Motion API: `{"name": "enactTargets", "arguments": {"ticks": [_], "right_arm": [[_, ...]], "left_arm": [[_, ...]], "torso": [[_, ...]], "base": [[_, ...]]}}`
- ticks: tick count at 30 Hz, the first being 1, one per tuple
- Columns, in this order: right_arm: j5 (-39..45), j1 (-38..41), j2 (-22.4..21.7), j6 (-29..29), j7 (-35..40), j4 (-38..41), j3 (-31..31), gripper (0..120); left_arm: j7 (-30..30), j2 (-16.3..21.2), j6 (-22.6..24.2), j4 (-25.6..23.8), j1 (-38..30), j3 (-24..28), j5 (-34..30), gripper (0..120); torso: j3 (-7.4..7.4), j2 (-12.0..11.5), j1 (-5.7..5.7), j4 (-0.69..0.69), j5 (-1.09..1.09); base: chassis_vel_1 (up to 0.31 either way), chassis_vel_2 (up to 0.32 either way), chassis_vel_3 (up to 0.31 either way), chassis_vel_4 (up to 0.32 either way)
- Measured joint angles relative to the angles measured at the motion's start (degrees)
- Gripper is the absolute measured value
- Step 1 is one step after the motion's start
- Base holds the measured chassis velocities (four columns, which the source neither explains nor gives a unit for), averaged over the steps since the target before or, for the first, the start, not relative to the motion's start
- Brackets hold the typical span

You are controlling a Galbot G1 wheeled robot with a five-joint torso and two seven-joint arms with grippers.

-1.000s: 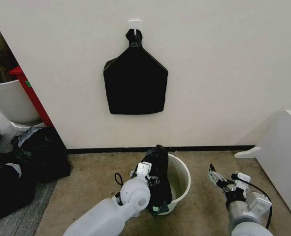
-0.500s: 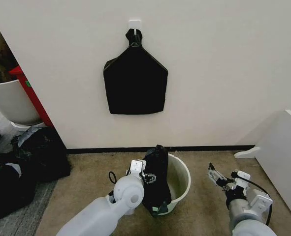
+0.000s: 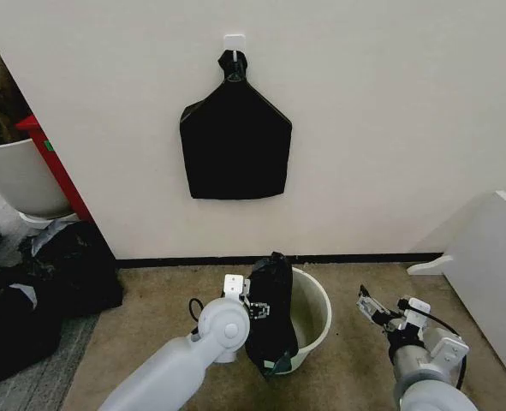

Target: Place the garbage bag over the trash bin.

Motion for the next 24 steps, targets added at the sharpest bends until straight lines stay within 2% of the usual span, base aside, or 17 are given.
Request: {"name": "enactTargets", "arguments": {"ticks": [6,12,13,15,17,19,20,22,24], "right_arm": [[0.58,0.6,-0.07,-0.01,0.17,-0.54,-0.28,100],[0.94,0.87,-0.36,0.0,0.27,-0.92,-0.22,100],[1.15,1.09,-0.52,0.01,0.38,-1.01,-0.15,100],[1.24,1.23,-0.62,0.02,0.45,-1.1,-0.14,100],[1.47,1.79,-0.89,0.08,0.73,-1.31,-0.19,100],[1.67,2.23,-1.07,0.11,1.01,-1.36,-0.38,100],[1.74,2.39,-1.14,0.12,1.13,-1.37,-0.48,100],[1.77,2.53,-1.19,0.12,1.19,-1.4,-0.56,100],[1.77,2.69,-1.2,0.12,1.3,-1.61,-0.63,100]], "left_arm": [[-0.04,-1.56,-0.02,3.26,-1.57,0.95,-0.95,100],[-0.08,-2.21,-0.03,3.97,-1.8,2.26,-1.61,98],[-0.5,-2.2,-0.03,3.76,-1.86,2.82,-1.95,93],[-0.93,-2.18,-0.03,3.55,-1.87,3.12,-2.26,90],[-1.75,-2.12,-0.04,3.25,-1.97,3.7,-3.08,79],[-2.08,-2.02,-0.04,3.14,-2.06,4.02,-3.53,74],[-2.2,-2.0,-0.04,3.13,-2.09,4.11,-3.77,67],[-2.29,-2.0,-0.04,3.14,-2.1,4.16,-4.01,63],[-2.49,-2.03,-0.05,3.15,-2.11,4.21,-4.48,54]], "torso": [[0.0,0.0,0.0,0.0,0.0],[0.0,0.0,0.0,-0.01,-0.02],[0.0,0.0,0.0,-0.01,0.0],[0.0,0.0,0.0,0.0,0.0],[0.0,0.01,0.0,0.0,0.0],[0.0,0.01,0.0,0.01,0.01],[0.0,0.01,0.0,0.01,0.01],[0.0,0.01,0.0,0.01,0.01],[0.0,0.01,0.0,0.01,0.01]], "base": [[0.0,0.0,0.0,0.0],[0.0,0.0,0.0,0.0],[0.0,0.0,0.0,0.0],[0.0,0.0,0.0,0.0],[0.0,0.0,0.0,0.0],[0.0,0.0,0.0,0.0],[0.0,0.0,0.0,0.0],[0.0,0.0,0.0,0.0],[0.0,0.0,0.0,0.0]]}}
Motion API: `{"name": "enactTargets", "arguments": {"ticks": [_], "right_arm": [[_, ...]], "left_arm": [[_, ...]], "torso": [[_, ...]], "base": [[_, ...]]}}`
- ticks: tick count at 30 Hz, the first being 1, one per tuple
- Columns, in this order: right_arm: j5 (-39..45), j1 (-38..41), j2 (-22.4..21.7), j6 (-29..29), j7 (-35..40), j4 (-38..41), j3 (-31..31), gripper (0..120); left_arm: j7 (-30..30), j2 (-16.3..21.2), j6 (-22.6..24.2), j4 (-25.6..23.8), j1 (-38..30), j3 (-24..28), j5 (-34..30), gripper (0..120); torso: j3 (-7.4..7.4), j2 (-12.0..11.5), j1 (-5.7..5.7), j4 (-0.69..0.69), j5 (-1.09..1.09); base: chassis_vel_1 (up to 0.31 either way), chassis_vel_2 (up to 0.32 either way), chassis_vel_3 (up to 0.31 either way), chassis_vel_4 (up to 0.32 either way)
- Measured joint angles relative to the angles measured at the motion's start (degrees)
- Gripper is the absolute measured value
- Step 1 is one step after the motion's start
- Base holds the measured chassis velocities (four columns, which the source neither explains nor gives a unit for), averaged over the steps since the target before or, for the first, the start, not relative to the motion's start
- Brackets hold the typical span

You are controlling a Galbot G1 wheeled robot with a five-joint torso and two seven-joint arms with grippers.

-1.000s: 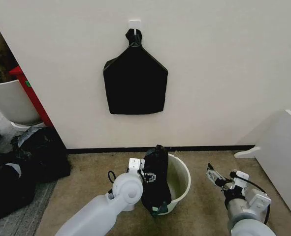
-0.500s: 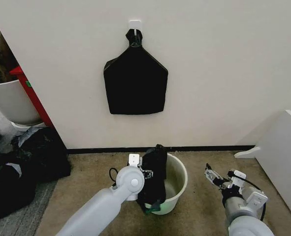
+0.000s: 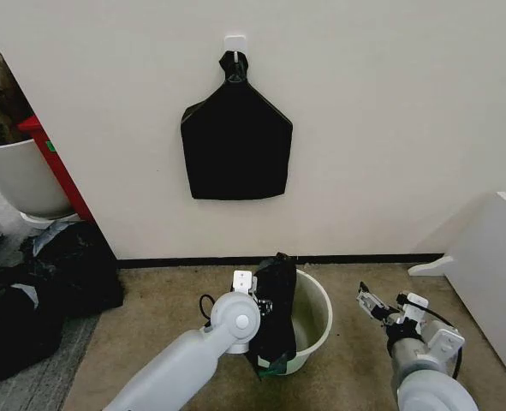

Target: Place the garbage bag over the trash bin.

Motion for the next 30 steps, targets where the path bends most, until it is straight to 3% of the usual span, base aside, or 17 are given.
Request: {"name": "enactTargets", "arguments": {"ticks": [11,17,24,30], "right_arm": [[-0.13,0.01,-0.09,-0.01,0.47,-0.04,0.19,100],[-0.34,-0.02,0.01,-0.01,0.53,0.08,0.23,100],[-0.4,0.3,0.3,-0.28,0.5,0.69,0.97,100],[-0.41,0.78,0.34,-1.16,-0.69,2.84,1.03,100]], "left_arm": [[-1.33,1.86,0.05,-3.16,1.74,-0.56,-2.68,14],[-2.66,2.67,-0.84,-5.29,2.38,-2.25,-4.07,1],[-4.83,4.31,-2.0,-9.68,2.9,-6.59,-7.21,0],[-3.08,7.08,-4.7,-13.99,4.2,-11.36,-10.53,0]], "torso": [[0.03,-0.02,0.0,-0.03,-0.05],[0.03,-0.02,0.0,-0.04,-0.04],[0.02,-0.03,0.0,-0.01,-0.03],[0.02,-0.02,0.0,-0.02,-0.03]], "base": [[0.0,0.0,0.0,0.0],[0.0,0.0,0.0,0.0],[0.0,0.0,0.0,0.0],[0.0,0.0,0.0,0.0]]}}
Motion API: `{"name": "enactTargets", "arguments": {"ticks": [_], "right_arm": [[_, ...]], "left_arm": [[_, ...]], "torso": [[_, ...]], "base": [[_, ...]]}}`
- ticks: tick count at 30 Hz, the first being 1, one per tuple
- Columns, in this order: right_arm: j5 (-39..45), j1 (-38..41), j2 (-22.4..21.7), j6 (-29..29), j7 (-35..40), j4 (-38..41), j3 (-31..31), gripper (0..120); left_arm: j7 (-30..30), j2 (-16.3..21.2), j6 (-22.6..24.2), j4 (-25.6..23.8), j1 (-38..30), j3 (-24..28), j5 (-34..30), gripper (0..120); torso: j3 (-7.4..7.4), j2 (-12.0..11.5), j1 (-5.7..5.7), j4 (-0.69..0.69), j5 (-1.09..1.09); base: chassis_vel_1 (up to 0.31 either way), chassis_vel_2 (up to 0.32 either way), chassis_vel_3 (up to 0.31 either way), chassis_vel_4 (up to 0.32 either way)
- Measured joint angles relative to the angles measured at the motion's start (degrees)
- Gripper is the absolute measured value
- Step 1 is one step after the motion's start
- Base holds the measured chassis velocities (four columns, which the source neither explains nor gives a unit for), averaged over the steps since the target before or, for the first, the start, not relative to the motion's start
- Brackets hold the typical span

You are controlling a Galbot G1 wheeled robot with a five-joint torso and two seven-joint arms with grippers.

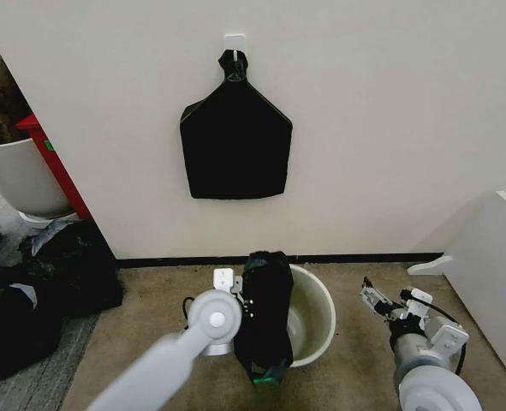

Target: Place the garbage bag over the trash bin.

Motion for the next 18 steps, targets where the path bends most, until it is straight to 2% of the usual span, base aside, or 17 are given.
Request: {"name": "enactTargets", "arguments": {"ticks": [4,9,12,18], "right_arm": [[-0.02,1.02,-0.3,-1.47,-1.7,2.95,-0.87,100],[0.27,1.67,-0.88,-2.93,-2.68,7.18,-3.0,100],[1.19,1.82,-1.32,-3.72,-3.23,8.83,-3.77,100],[9.46,6.34,-5.92,-8.9,-6.87,9.68,-6.35,100]], "left_arm": [[6.23,1.77,-4.33,-1.94,2.84,-4.47,-0.71,0],[11.97,3.05,-8.54,-3.04,6.11,-7.49,-0.09,0],[13.17,3.46,-9.77,-3.57,7.28,-8.28,0.34,0],[15.6,4.65,-12.01,-5.3,8.23,-9.67,0.41,0]], "torso": [[-0.01,0.0,0.0,0.0,0.0],[-0.01,0.0,0.0,0.01,0.0],[-0.01,0.0,0.0,0.0,0.01],[-0.01,0.01,0.0,0.0,0.02]], "base": [[0.0,0.0,0.0,0.0],[0.0,0.0,0.0,0.0],[0.0,0.0,0.0,0.0],[0.0,0.0,0.0,0.0]]}}
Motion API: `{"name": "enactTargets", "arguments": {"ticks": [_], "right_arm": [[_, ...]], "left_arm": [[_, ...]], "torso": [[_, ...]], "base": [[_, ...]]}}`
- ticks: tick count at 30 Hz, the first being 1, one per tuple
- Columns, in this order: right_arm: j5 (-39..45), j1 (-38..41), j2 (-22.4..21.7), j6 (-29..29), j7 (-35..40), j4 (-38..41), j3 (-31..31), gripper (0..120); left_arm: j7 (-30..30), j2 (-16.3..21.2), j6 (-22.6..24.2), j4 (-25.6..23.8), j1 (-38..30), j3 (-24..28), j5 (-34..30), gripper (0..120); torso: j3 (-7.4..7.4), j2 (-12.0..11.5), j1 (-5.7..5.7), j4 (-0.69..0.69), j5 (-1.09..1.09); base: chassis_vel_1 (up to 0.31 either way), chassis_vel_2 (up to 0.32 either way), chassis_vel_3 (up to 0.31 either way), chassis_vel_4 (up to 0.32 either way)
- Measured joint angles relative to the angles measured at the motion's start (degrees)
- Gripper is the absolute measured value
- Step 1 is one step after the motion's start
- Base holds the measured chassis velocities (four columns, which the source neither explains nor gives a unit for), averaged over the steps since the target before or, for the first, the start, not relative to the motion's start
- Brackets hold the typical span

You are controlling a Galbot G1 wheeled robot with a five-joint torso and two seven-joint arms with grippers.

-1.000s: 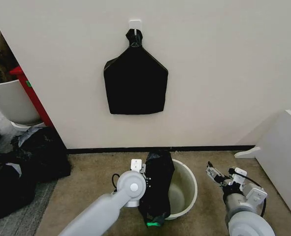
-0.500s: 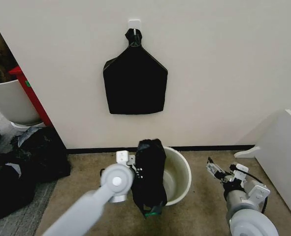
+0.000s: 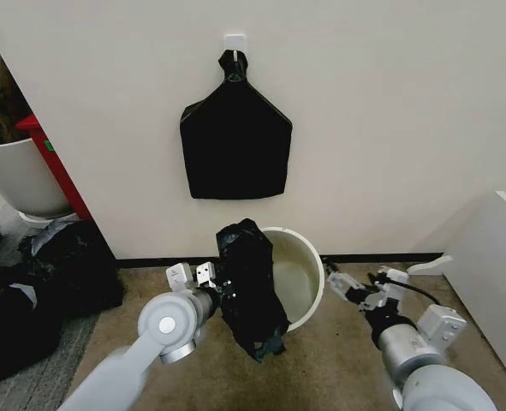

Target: Place the garbage bag over the trash bin.

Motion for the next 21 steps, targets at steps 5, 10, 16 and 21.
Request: {"name": "enactTargets", "arguments": {"ticks": [5,10,16,21], "right_arm": [[3.66,3.91,-3.52,-2.03,-4.1,0.0,-1.71,100],[4.23,5.16,-5.23,-3.27,-8.75,-0.05,-2.52,100],[4.31,8.46,-6.51,-3.73,-11.82,-0.13,-3.42,100],[5.9,10.12,-8.42,-4.86,-11.01,-0.16,-2.1,100]], "left_arm": [[0.73,0.85,-0.11,-0.7,-0.73,-0.12,-0.01,0],[0.85,1.28,0.01,-0.91,-1.22,-0.14,0.02,0],[0.3,0.96,0.71,-0.94,-1.97,0.91,1.34,0],[0.21,0.66,1.01,-0.86,-2.44,1.06,1.44,0]], "torso": [[0.0,0.0,0.0,0.02,0.0],[0.0,0.0,0.0,0.0,-0.01],[0.0,0.0,0.0,0.0,0.0],[0.0,0.0,0.0,0.01,-0.01]], "base": [[0.0,0.0,0.0,0.0],[0.0,0.0,0.0,0.0],[0.0,0.0,0.0,0.0],[0.0,0.0,0.0,0.0]]}}
